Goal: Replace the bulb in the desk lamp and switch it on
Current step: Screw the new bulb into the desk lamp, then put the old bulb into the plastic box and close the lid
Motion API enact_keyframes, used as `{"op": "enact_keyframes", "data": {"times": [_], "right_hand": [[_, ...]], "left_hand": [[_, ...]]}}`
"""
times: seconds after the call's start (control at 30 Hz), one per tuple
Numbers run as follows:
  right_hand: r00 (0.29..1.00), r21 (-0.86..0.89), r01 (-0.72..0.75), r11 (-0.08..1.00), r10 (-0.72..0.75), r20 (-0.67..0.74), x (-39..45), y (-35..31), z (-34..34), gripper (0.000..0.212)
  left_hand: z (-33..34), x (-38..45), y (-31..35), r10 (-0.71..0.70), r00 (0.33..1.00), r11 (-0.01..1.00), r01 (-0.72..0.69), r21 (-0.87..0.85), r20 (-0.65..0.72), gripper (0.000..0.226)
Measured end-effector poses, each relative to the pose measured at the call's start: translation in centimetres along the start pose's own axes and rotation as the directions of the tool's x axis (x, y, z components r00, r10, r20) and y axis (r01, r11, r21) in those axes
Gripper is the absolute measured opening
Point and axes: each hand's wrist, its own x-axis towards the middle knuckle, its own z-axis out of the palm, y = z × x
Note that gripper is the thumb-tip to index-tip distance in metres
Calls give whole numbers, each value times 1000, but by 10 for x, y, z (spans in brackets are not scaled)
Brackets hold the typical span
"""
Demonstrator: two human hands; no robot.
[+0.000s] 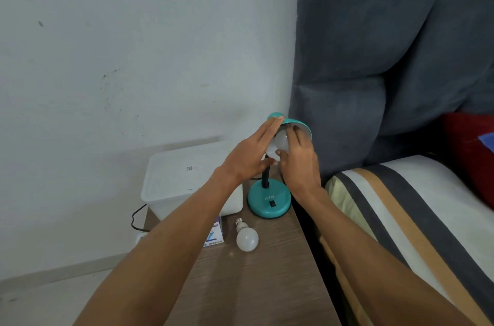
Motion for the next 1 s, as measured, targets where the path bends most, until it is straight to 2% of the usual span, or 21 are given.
{"op": "enact_keyframes", "data": {"times": [0.17, 0.37, 0.57, 0.7, 0.87, 1.0], "right_hand": [[988, 143, -151, 978, 154, -11, 2, -4, 0, 58], [985, 140, -172, 975, 170, 21, 4, -9, -11, 60], [976, 185, -115, 976, 146, -161, -2, -31, -42, 43], [981, 197, -25, 980, 62, -184, 0, -58, -50, 39], [997, 193, 77, 978, -77, -9, 0, -88, -27, 49], [979, 197, 76, 977, -110, 170, -10, -107, 11, 57]], "left_hand": [[4, 2, -1, 0, 1000, 1000, 0, 8, 1, 108], [-1, 3, 2, -13, 1000, 999, 12, 31, 7, 110], [-18, 1, 11, -49, 998, 998, 47, 42, 45, 114], [-33, -22, 15, -190, 982, 981, 190, -25, -7, 109], [-61, -74, -6, -464, 881, 886, 461, -58, -92, 99], [-76, -126, -42, -680, 717, 733, 673, -103, -151, 99]]}}
